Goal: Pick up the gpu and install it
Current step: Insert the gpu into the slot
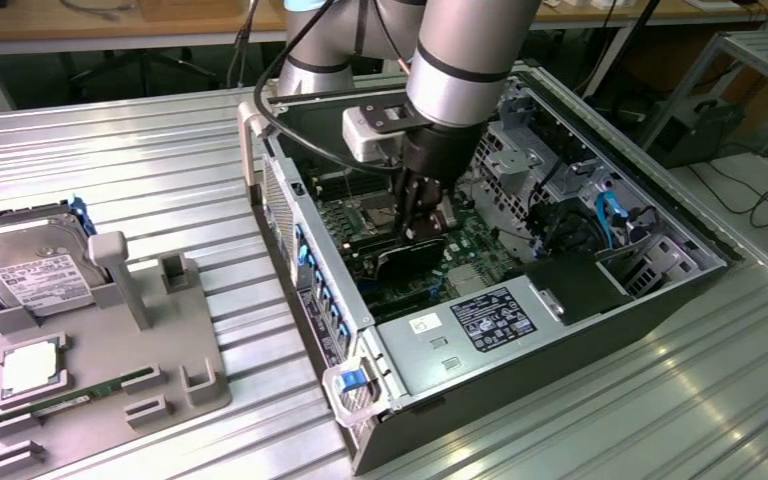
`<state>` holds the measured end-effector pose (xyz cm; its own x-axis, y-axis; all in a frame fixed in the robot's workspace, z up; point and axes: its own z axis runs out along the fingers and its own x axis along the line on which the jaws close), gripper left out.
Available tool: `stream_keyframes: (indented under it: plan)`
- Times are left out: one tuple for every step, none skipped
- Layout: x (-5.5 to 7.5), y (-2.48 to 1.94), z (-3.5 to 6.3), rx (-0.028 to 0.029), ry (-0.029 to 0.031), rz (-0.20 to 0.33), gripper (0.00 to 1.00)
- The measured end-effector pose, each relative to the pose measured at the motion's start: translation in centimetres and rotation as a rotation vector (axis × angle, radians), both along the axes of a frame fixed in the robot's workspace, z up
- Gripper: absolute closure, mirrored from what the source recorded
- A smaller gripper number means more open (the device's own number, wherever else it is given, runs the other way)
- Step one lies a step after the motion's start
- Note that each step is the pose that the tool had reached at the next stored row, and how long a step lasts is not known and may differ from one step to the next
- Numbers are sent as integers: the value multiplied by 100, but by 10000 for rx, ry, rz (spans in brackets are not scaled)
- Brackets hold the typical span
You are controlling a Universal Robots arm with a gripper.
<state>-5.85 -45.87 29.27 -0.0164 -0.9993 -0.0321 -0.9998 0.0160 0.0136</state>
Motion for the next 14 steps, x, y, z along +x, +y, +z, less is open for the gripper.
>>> stream_keyframes:
  plan:
    - [0, 0, 0, 0, 0, -1, 73]
    - [0, 0, 0, 0, 0, -1, 80]
    - [0, 0, 1, -1, 1, -1, 85]
    - [0, 0, 0, 0, 0, -1, 85]
    - [0, 0, 0, 0, 1, 0, 89]
    - [0, 0, 0, 0, 0, 0, 89]
    - [-1, 0, 0, -1, 1, -1, 89]
    - [0, 0, 1, -1, 1, 0, 89]
    - [0, 0, 0, 0, 0, -1, 89]
    - [-1, 0, 0, 0, 0, -1, 89]
    - [-1, 0, 1, -1, 1, -1, 89]
    - [0, 0, 0, 0, 0, -1, 89]
    - [0, 0, 0, 0, 0, -1, 89]
    - [0, 0, 0, 0, 0, -1, 89]
